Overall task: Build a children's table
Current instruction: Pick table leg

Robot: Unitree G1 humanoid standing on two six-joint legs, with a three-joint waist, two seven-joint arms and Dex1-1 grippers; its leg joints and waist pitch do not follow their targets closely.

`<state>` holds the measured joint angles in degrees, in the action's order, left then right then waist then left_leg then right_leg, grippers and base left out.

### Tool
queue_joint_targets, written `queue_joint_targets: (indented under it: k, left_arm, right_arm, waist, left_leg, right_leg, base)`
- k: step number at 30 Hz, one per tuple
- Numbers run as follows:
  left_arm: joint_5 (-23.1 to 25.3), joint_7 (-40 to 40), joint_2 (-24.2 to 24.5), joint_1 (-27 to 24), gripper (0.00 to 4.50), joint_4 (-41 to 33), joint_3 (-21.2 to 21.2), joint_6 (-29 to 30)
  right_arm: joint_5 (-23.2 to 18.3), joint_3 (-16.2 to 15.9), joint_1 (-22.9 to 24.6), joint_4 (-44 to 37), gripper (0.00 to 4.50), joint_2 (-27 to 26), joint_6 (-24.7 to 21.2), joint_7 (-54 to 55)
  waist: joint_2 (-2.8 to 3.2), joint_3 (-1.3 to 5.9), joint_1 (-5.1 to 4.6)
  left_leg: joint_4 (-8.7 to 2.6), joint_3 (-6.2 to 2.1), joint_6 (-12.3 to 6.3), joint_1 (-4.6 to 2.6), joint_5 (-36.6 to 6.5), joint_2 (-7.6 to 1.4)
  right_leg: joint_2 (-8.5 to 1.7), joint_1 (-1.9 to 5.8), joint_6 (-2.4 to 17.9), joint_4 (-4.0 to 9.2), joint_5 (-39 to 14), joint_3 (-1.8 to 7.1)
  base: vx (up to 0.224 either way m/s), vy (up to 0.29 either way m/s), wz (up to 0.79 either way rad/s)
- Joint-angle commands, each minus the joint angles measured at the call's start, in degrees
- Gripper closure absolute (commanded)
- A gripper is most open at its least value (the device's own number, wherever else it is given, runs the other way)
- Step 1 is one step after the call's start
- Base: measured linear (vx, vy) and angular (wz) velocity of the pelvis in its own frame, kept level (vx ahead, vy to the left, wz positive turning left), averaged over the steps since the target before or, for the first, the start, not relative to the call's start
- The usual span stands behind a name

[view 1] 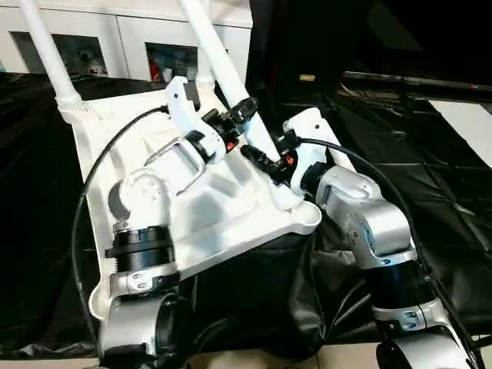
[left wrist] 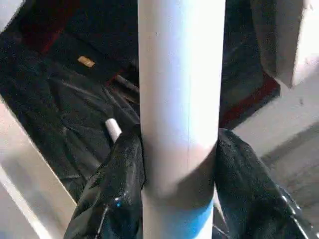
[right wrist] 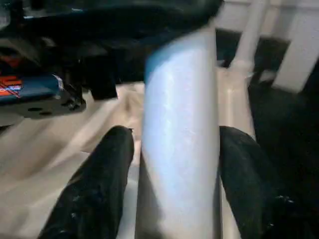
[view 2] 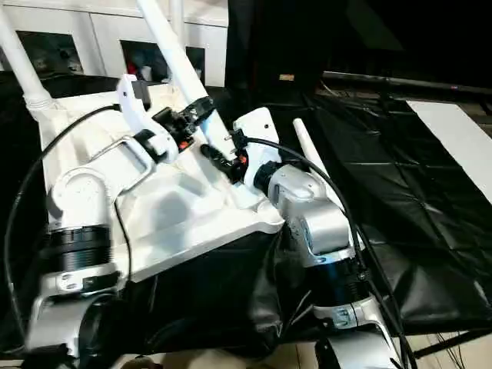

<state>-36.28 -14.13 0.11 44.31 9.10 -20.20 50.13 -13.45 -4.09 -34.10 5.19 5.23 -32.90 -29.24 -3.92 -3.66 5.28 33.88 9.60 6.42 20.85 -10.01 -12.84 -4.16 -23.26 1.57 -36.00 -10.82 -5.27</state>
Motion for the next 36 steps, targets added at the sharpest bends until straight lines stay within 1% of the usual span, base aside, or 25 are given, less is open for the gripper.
queue_joint_targets:
  k: [1,2,3,4,5,7,8,9,10,11,13,14,16,18,20,22,23,25,26,28,29,31,32,34,36]
  left_arm:
    - [-0.66,-3.83,1.28,0.23,2.68,-2.43,2.73,1.31]
    - [-0.74,-4.5,1.75,0.23,2.68,-2.56,3.09,1.63]
    - [-1.24,-8.58,4.46,0.16,2.68,-3.41,5.22,3.32]
    - [-1.34,-9.32,4.95,0.15,2.68,-3.57,5.6,3.6]
    - [-1.36,-9.64,5.18,0.15,2.68,-3.64,5.77,3.7]
    - [-2.09,-14.87,8.75,0.27,2.69,-4.73,8.09,5.0]
    - [-2.85,-17.61,10.56,0.53,2.69,-5.35,8.98,5.7]
    - [-3.1,-18.36,10.99,0.57,2.69,-5.56,9.21,5.85]
    - [-3.62,-19.89,11.76,0.59,2.69,-6.08,9.73,6.07]
    - [-4.2,-21.99,12.8,0.49,2.69,-6.99,10.63,6.27]
    - [-4.74,-23.34,13.49,0.36,2.69,-7.32,11.23,6.14]
    - [-4.89,-23.63,13.65,0.33,2.69,-7.34,11.37,6.19]
    - [-4.69,-24.68,14.08,0.16,2.7,-7.36,11.88,5.97]
    - [-4.76,-25.02,14.09,0.0,2.7,-7.46,11.96,6.0]
    - [-4.99,-25.94,14.47,-0.38,2.7,-7.76,12.52,5.89]
    - [-5.09,-26.42,14.82,-0.5,2.7,-7.77,12.78,5.81]
    - [-5.05,-26.69,14.98,-0.53,2.7,-7.66,12.85,5.74]
    - [-4.88,-27.05,15.2,-0.64,2.7,-7.59,13.04,5.55]
    - [-4.29,-26.72,15.13,-0.81,2.7,-7.48,13.11,4.84]
    - [-3.1,-24.8,14.74,-0.91,2.7,-7.06,13.13,3.89]
    - [-2.68,-23.77,14.51,-0.89,2.35,-6.85,13.05,3.84]
    - [-3.14,-21.06,12.76,-1.12,2.0,-6.72,11.86,4.78]
    - [-3.13,-21.04,12.72,-1.14,1.97,-6.75,11.86,4.77]
    - [0.3,-17.48,11.21,-2.25,1.78,-7.54,13.61,1.67]
    - [2.8,-15.24,10.11,-3.17,1.58,-7.83,15.05,-0.68]
  right_arm:
    - [-2.83,2.88,-1.46,-0.41,1.52,0.67,-3.64,-1.18]
    - [-3.34,3.16,-1.57,-0.4,1.52,0.9,-4.41,-1.59]
    - [-5.86,4.07,-1.88,-0.47,1.5,2.79,-8.45,-4.51]
    - [-6.26,4.15,-1.9,-0.5,1.5,3.19,-9.12,-5.09]
    - [-6.47,4.19,-1.9,-0.53,1.5,3.39,-9.47,-5.38]
    - [-9.75,4.51,-1.77,-0.92,1.5,6.48,-14.78,-9.74]
    - [-11.34,4.52,-1.64,-1.04,1.5,7.99,-17.34,-11.77]
    - [-11.84,4.52,-1.62,-1.03,1.5,8.32,-18.18,-12.29]
    - [-12.97,4.53,-1.59,-0.94,1.5,8.86,-20.19,-13.36]
    - [-14.22,4.28,-1.38,-0.91,1.5,9.48,-22.42,-14.79]
    - [-15.16,3.46,-0.82,-1.47,1.5,10.04,-23.94,-15.44]
    - [-15.15,2.96,-0.55,-1.7,1.67,10.16,-24.24,-15.47]
    - [-15.55,2.57,-0.34,-1.95,1.85,10.13,-26.07,-15.02]
    - [-15.46,2.11,-0.14,-2.11,1.88,10.24,-26.45,-14.95]
    - [-15.76,1.77,-0.02,-2.34,2.22,10.54,-26.97,-14.99]
    - [-15.89,1.65,-0.11,-2.42,2.26,10.77,-27.17,-14.95]
    - [-15.94,1.98,-0.21,-2.31,2.37,10.59,-26.82,-14.66]
    - [-15.88,2.42,-0.35,-2.15,2.4,10.28,-26.24,-14.2]
    - [-15.54,2.69,-0.41,-2.07,2.42,9.88,-25.31,-13.64]
    - [-15.0,2.85,-0.41,-2.19,2.45,9.23,-24.21,-12.58]
    - [-14.82,2.88,-0.39,-2.23,2.45,8.99,-23.89,-12.22]
    - [-13.99,2.7,-0.15,-2.56,2.5,8.15,-22.94,-10.66]
    - [-13.97,2.7,-0.14,-2.56,2.51,8.13,-22.93,-10.63]
    - [-13.18,1.97,-0.01,-2.88,2.55,7.57,-21.75,-9.16]
    - [-11.89,1.26,-0.13,-2.68,2.58,7.15,-20.29,-7.93]
  waist:
    - [0.81,4.54,0.05]
    - [0.86,4.61,0.05]
    - [0.74,4.49,-0.04]
    - [0.86,4.57,0.08]
    - [0.91,4.56,0.13]
    - [0.97,4.51,0.27]
    - [0.91,4.59,0.44]
    - [0.93,4.54,0.39]
    - [0.76,4.51,0.43]
    - [0.75,4.51,0.42]
    - [0.86,4.46,0.45]
    - [0.79,4.49,0.46]
    - [0.61,4.49,0.46]
    - [0.69,4.47,0.5]
    - [0.69,4.46,0.52]
    - [0.73,4.5,0.54]
    - [0.82,4.57,0.61]
    - [0.82,4.58,0.67]
    - [0.81,4.59,0.67]
    - [1.0,4.58,0.69]
    - [0.97,4.62,0.72]
    - [1.07,4.55,0.75]
    - [1.03,4.58,0.77]
    - [1.03,4.54,0.88]
    - [0.93,4.62,1.0]
  left_leg:
    - [-3.36,0.23,-0.7,-0.47,-5.29,-0.03]
    - [-3.36,0.18,-0.55,-0.44,-4.89,-0.13]
    - [-3.35,0.26,-0.49,-0.4,-4.84,0.01]
    - [-3.31,0.31,-0.63,-0.61,-4.82,0.01]
    - [-3.31,0.28,-0.59,-0.5,-4.7,-0.04]
    - [-3.34,0.32,-0.37,-0.49,-4.47,-0.04]
    - [-3.3,0.36,-0.29,-0.6,-4.54,-0.01]
    - [-3.36,0.32,-0.2,-0.45,-4.46,-0.05]
    - [-3.34,0.35,-0.02,-0.44,-4.64,-0.08]
    - [-3.33,0.38,0.08,-0.36,-4.73,-0.06]
    - [-3.33,0.39,0.48,-0.36,-4.91,-0.14]
    - [-3.32,0.4,0.59,-0.36,-4.85,-0.15]
    - [-3.33,0.42,0.95,-0.31,-4.71,-0.08]
    - [-3.32,0.42,1.24,-0.3,-4.82,-0.11]
    - [-3.37,0.39,1.46,-0.32,-4.91,-0.13]
    - [-3.35,0.38,1.59,-0.31,-4.84,-0.14]
    - [-3.33,0.39,1.59,-0.35,-4.58,-0.18]
    - [-3.34,0.36,1.72,-0.33,-4.4,-0.16]
    - [-3.33,0.37,1.71,-0.34,-4.36,-0.16]
    - [-3.34,0.36,1.98,-0.35,-4.74,-0.18]
    - [-3.33,0.36,2.06,-0.4,-4.83,-0.19]
    - [-3.32,0.39,2.23,-0.4,-5.01,-0.21]
    - [-3.32,0.35,2.29,-0.38,-4.97,-0.21]
    - [-3.36,0.36,2.39,-0.43,-5.02,-0.26]
    - [-3.39,0.33,2.42,-0.35,-4.88,-0.21]
  right_leg:
    - [-2.99,3.87,7.0,3.72,-3.59,3.07]
    - [-3.03,3.91,7.4,3.54,-2.69,3.09]
    - [-2.92,3.96,7.9,3.57,-2.1,3.04]
    - [-2.96,3.95,8.2,3.52,-2.0,3.08]
    - [-2.97,4.02,8.32,3.44,-1.81,3.1]
    - [-3.02,4.08,8.7,3.48,-1.65,3.13]
    - [-3.05,4.14,8.81,3.44,-1.84,3.12]
    - [-3.06,4.19,8.94,3.41,-1.73,3.14]
    - [-3.19,4.19,9.14,3.49,-2.22,3.13]
    - [-3.23,4.27,9.29,3.46,-2.48,3.14]
    - [-3.33,4.17,9.32,3.61,-3.79,3.12]
    - [-3.33,4.16,9.3,3.62,-3.85,3.13]
    - [-3.32,4.15,9.05,3.67,-4.85,3.11]
    - [-3.37,4.12,8.57,3.79,-5.78,3.12]
    - [-3.39,4.08,8.05,3.85,-6.55,3.11]
    - [-3.31,4.06,7.81,3.79,-6.44,3.1]
    - [-3.35,4.02,7.99,3.74,-5.69,3.13]
    - [-3.29,4.01,8.07,3.63,-5.06,3.09]
    - [-3.29,4.01,8.11,3.61,-4.92,3.1]
    - [-3.35,3.98,8.22,3.67,-4.9,3.11]
    - [-3.31,4.0,8.28,3.61,-4.66,3.1]
    - [-3.28,3.94,8.45,3.59,-4.38,3.12]
    - [-3.32,4.01,8.45,3.59,-4.39,3.1]
    - [-3.32,3.96,8.09,3.77,-4.91,3.12]
    - [-3.3,4.11,7.44,3.75,-4.86,3.13]
  base:
    - [0.0,0.0,0.0]
    - [0.0,0.0,0.0]
    - [0.0,0.0,0.0]
    - [0.0,0.0,0.0]
    - [0.0,0.0,0.0]
    - [0.0,0.0,0.0]
    - [0.0,0.0,0.0]
    - [0.0,0.0,0.0]
    - [0.0,0.0,0.0]
    - [0.0,0.0,0.0]
    - [0.0,0.0,0.0]
    - [0.0,0.0,0.0]
    - [0.0,0.0,0.0]
    - [0.0,0.0,0.0]
    - [0.0,0.0,0.0]
    - [0.0,0.0,0.0]
    - [0.0,0.0,0.0]
    - [0.0,0.0,0.0]
    - [0.0,0.0,0.0]
    - [0.0,0.0,0.0]
    - [0.0,0.0,0.0]
    - [0.0,0.0,0.0]
    - [0.0,0.0,0.0]
    - [0.0,0.0,0.0]
    - [0.0,0.0,0.0]
